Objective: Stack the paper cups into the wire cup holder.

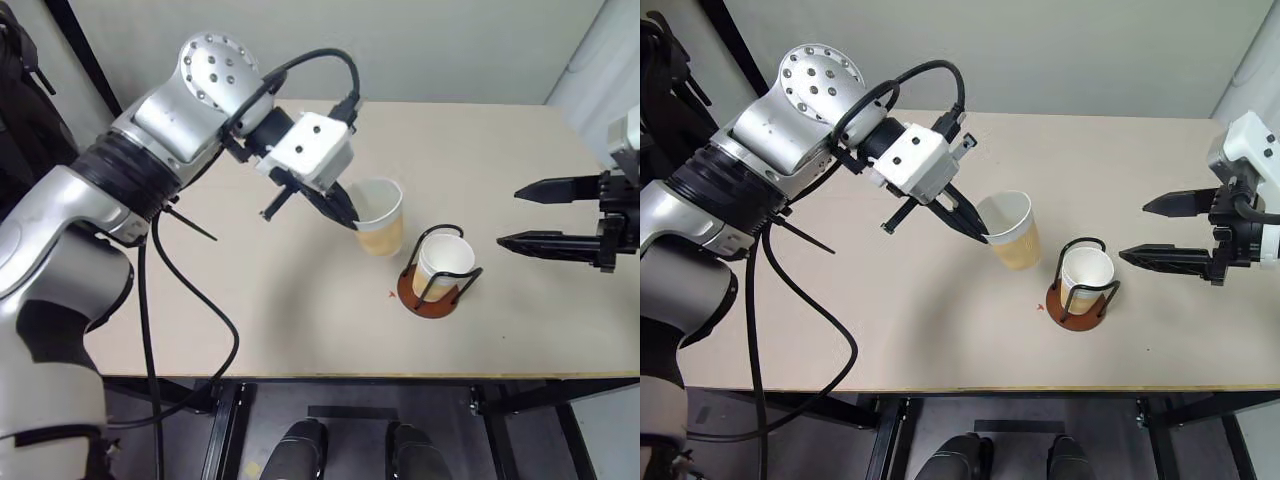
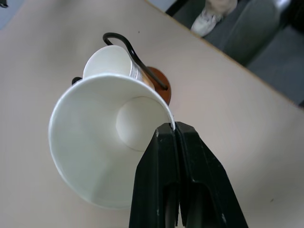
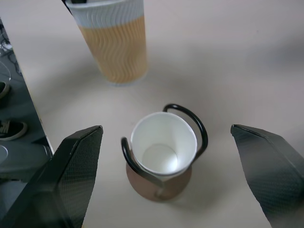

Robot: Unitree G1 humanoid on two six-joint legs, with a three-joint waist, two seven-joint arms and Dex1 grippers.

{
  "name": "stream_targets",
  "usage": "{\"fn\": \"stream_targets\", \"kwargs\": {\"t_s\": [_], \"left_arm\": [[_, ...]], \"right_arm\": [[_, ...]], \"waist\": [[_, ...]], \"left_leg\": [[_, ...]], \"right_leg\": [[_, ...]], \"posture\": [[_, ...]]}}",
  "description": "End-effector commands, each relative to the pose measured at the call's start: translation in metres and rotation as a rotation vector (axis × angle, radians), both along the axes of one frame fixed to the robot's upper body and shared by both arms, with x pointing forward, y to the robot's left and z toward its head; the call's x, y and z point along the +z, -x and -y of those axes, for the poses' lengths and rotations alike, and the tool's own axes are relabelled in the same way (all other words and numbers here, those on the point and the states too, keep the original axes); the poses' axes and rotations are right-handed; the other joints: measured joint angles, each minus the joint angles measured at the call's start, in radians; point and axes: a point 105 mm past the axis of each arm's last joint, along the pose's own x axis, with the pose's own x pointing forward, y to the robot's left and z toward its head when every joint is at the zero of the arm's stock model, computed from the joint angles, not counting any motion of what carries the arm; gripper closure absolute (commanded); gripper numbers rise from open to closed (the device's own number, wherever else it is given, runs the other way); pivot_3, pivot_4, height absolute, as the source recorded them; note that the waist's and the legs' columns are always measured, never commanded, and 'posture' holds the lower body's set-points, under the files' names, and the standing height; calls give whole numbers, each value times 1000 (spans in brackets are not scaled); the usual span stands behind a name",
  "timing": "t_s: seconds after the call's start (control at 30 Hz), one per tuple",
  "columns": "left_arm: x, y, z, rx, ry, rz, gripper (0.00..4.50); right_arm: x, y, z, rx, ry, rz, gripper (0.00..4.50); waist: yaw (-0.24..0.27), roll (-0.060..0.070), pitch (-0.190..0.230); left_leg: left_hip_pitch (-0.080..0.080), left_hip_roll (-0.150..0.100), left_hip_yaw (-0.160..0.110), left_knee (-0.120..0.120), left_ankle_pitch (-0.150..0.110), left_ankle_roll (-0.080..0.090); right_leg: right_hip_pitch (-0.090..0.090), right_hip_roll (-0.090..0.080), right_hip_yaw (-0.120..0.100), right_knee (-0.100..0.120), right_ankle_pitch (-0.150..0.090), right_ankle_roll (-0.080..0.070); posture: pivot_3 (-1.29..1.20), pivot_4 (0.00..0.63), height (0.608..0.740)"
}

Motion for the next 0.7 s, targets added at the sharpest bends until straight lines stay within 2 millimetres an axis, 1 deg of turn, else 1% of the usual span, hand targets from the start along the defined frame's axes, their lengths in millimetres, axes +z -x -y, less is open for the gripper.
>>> {"fn": "stream_targets", "kwargs": {"t_s": [0.03, 0.23, 0.3, 0.4, 0.47, 0.7], "left_arm": [[20, 8, 10, -23, 25, -33, 4475], [30, 1, 33, -34, 21, 8, 4475], [30, -3, 43, -48, 1, 52, 4475], [28, -3, 54, -70, -7, 64, 4475], [28, -1, 63, -90, -6, 56, 4475], [28, 4, 75, -129, -8, 67, 4475]], "right_arm": [[8, 2, 5, -7, 25, 41, 0], [7, 7, 7, -9, 29, 37, 0], [6, 9, 9, -15, 29, 33, 0], [4, 12, 14, -39, 35, 24, 0], [4, 14, 20, -71, 40, 16, 0], [-3, 26, 26, -107, 61, -8, 0]], "waist": [[2, 0, 0], [10, 0, 1], [10, -1, 1], [12, -1, 1], [11, -1, 2], [14, -1, 2]], "left_leg": [[0, 0, 0, 0, -1, 0], [-1, -1, 2, 1, -3, 3], [-1, 0, 4, 1, -3, 3], [-1, 0, 5, 1, -3, 4], [-1, 0, 6, 1, -4, 4], [-1, 0, 8, 1, -5, 5]], "right_leg": [[0, 0, 0, 0, -1, 1], [1, -2, 1, -2, -1, 2], [1, -2, 1, -3, -2, 3], [1, -3, 1, -4, -2, 4], [1, -3, 2, -4, -2, 5], [1, -2, 2, -4, -2, 5]], "posture": [[0, 150, 740], [0, 150, 740], [0, 150, 740], [0, 150, 740], [0, 150, 740], [0, 150, 740]]}}
